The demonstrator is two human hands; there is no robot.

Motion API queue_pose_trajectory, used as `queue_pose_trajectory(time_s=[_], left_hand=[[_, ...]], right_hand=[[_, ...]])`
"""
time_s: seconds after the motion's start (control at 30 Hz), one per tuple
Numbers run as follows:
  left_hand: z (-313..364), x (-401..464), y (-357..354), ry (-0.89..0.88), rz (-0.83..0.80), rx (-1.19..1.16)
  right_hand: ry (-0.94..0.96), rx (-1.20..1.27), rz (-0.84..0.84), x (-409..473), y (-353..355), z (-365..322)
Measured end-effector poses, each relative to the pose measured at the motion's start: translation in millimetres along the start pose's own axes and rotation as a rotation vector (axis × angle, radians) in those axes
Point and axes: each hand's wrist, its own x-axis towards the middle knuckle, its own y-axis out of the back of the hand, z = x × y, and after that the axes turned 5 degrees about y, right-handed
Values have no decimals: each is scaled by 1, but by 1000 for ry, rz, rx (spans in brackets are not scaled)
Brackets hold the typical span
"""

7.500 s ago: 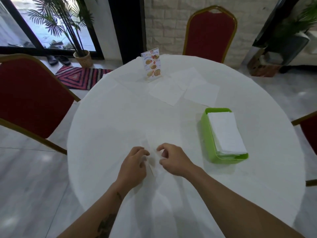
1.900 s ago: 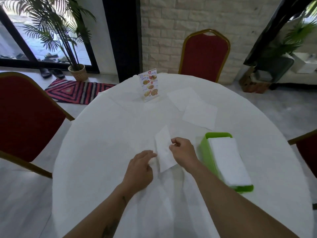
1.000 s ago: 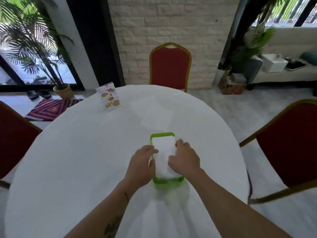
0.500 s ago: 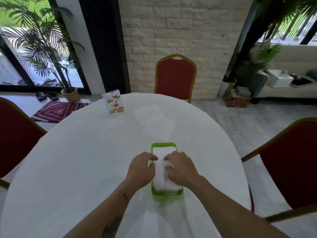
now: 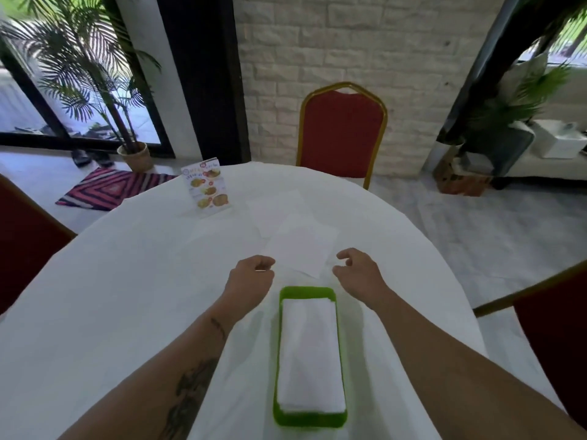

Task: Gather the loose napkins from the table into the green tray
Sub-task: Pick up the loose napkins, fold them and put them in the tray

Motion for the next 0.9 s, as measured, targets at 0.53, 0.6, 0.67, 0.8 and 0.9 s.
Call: queue_pose_trajectory(time_s=[0.53,0.6,0.67,0.8,0.9], left_hand=[[-44,79,-55,-197,-26,739],[-45,81,-52,-202,-44,728],[-45,82,-49,-215,-61,719],[-47,79,-45,-233,-60,663],[-50,76,-43,-234,-7,561]], right_hand=[[-60,-94,-105,157,-30,16],[-93,39,-74,157,-31,13],[-93,194,-16,153,-34,6],[84,215,-46,129,-39,-4],[236,13,-229,109,-40,2]])
